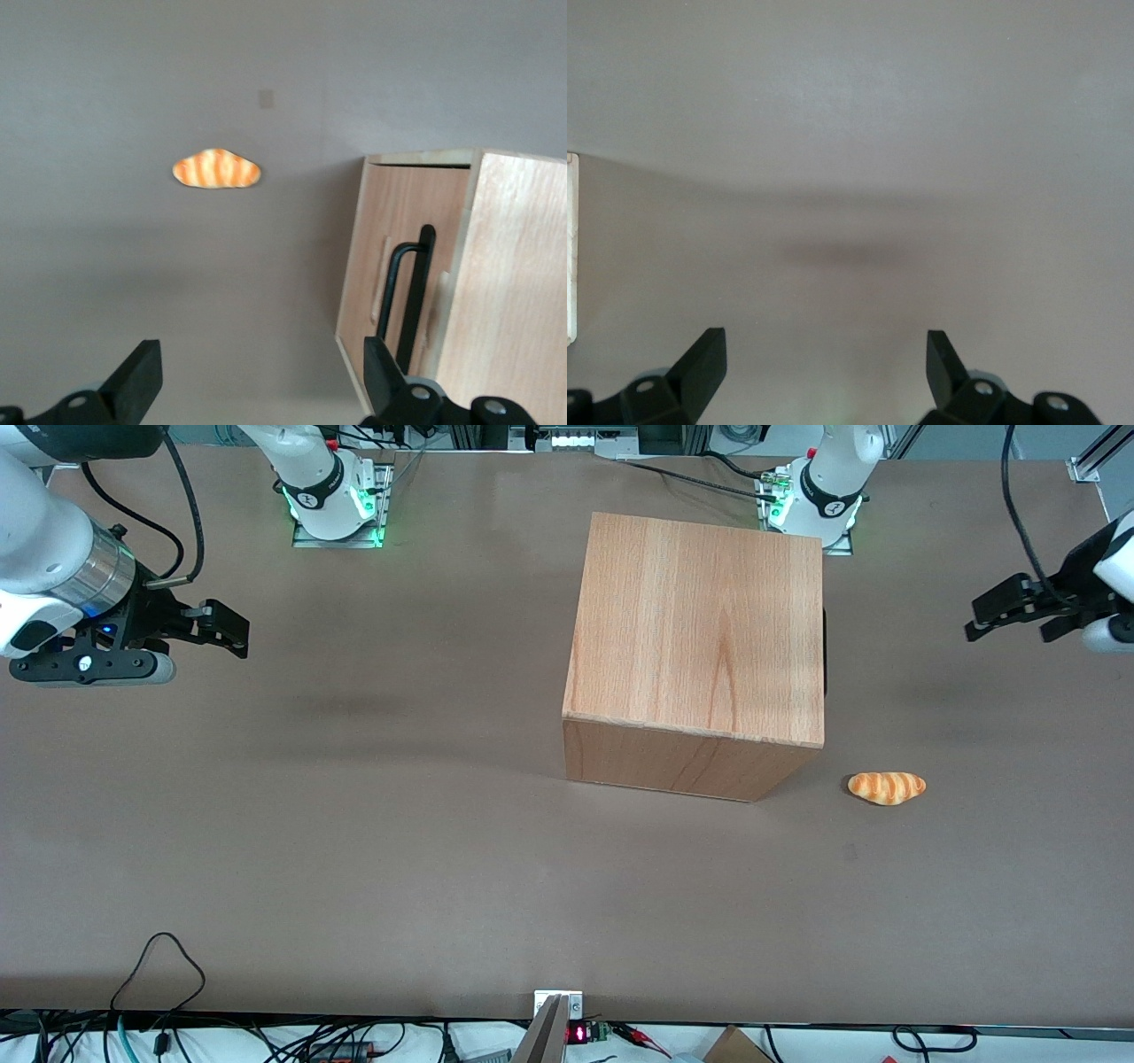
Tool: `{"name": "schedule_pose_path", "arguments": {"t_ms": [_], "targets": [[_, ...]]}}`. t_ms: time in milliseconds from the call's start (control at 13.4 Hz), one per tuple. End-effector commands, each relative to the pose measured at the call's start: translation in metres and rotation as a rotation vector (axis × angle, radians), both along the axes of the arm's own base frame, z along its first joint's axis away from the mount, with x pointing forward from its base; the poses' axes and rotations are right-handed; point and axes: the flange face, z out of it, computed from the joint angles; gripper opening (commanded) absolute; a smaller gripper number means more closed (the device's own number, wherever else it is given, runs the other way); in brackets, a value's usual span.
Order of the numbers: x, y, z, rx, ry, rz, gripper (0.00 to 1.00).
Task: Open top drawer with left arm
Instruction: 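Move the open left gripper to the drawer's black bar handle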
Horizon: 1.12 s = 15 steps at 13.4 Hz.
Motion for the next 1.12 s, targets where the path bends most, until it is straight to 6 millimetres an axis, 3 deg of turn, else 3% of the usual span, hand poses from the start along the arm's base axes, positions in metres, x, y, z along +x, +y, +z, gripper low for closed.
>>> {"name": "schedule_pose_path", "arguments": {"t_ms": [0, 671, 1043], "targets": [[0.0, -0.007, -0.021, -0.052, 0.036, -0.023, 1.0], [0.003, -0.034, -0.091, -0.124, 0.077, -0.029, 1.0], [-0.001, -0.059, -0.13, -0.122, 0.083, -0.059, 1.0]]}}
